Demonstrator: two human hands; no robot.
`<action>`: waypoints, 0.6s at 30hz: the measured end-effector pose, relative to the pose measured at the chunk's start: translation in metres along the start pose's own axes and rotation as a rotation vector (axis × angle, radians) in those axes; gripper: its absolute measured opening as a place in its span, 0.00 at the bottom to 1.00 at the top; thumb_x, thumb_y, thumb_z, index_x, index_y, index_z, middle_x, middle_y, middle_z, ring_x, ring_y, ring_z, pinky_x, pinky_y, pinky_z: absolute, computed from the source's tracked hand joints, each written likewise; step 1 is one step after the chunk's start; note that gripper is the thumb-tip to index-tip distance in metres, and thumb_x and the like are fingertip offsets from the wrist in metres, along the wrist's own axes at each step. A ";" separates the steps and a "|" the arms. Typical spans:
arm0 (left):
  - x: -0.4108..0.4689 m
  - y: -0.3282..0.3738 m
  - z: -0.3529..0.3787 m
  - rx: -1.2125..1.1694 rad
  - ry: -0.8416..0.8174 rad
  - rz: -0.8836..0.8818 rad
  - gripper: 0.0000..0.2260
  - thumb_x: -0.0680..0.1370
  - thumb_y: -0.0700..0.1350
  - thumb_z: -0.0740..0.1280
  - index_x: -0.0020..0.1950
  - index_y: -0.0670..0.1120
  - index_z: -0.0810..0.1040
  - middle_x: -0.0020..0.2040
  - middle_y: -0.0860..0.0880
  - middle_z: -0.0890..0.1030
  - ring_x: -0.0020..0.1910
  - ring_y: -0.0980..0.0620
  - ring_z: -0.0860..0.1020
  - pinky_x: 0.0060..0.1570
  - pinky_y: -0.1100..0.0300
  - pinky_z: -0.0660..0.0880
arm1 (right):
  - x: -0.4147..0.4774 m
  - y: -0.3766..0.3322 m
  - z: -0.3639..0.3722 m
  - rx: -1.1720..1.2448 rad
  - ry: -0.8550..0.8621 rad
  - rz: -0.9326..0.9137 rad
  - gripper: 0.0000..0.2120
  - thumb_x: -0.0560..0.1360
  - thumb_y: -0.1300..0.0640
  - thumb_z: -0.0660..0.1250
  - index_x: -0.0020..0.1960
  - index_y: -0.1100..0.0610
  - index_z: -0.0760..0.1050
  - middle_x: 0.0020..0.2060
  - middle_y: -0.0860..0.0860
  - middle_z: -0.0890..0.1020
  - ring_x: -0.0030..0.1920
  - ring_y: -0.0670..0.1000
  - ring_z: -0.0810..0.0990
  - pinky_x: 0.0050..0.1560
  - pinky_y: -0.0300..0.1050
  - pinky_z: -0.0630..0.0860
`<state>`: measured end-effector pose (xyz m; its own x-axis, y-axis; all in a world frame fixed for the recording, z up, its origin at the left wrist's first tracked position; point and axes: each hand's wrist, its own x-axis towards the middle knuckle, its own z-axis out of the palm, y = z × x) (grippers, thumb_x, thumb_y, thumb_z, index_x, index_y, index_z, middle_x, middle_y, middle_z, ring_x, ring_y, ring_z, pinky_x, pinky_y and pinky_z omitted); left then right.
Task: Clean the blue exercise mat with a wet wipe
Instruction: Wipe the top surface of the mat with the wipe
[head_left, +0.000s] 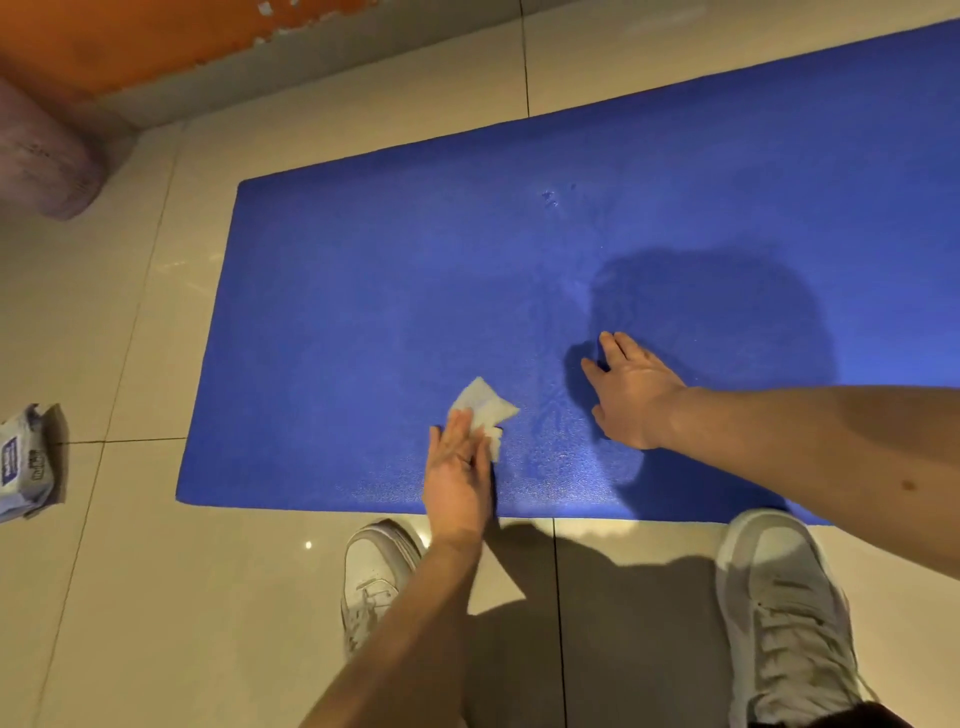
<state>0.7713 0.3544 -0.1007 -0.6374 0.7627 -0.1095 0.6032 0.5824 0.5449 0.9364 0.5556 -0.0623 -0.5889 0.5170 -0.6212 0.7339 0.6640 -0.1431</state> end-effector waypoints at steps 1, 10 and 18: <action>0.007 -0.010 -0.011 0.019 0.045 -0.113 0.14 0.83 0.50 0.62 0.66 0.48 0.80 0.71 0.55 0.74 0.78 0.53 0.60 0.73 0.54 0.65 | -0.002 0.000 0.001 -0.006 -0.001 -0.007 0.37 0.82 0.49 0.59 0.83 0.56 0.43 0.81 0.61 0.38 0.81 0.61 0.38 0.81 0.53 0.46; 0.003 -0.020 0.000 -0.077 0.143 -0.353 0.19 0.83 0.54 0.62 0.71 0.48 0.76 0.74 0.54 0.72 0.77 0.51 0.63 0.72 0.51 0.67 | -0.008 0.004 0.008 -0.054 0.011 -0.010 0.38 0.82 0.50 0.60 0.83 0.56 0.42 0.81 0.60 0.39 0.81 0.61 0.39 0.80 0.53 0.47; -0.053 0.012 0.020 -0.036 -0.084 0.106 0.14 0.84 0.47 0.61 0.65 0.47 0.81 0.73 0.57 0.67 0.76 0.62 0.60 0.79 0.57 0.53 | -0.007 -0.006 0.021 -0.055 0.017 -0.028 0.37 0.82 0.50 0.60 0.83 0.57 0.43 0.81 0.61 0.40 0.81 0.62 0.39 0.79 0.54 0.47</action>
<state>0.8215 0.3268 -0.1055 -0.5281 0.8410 -0.1180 0.6464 0.4881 0.5865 0.9435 0.5369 -0.0730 -0.6148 0.5064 -0.6046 0.6976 0.7068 -0.1173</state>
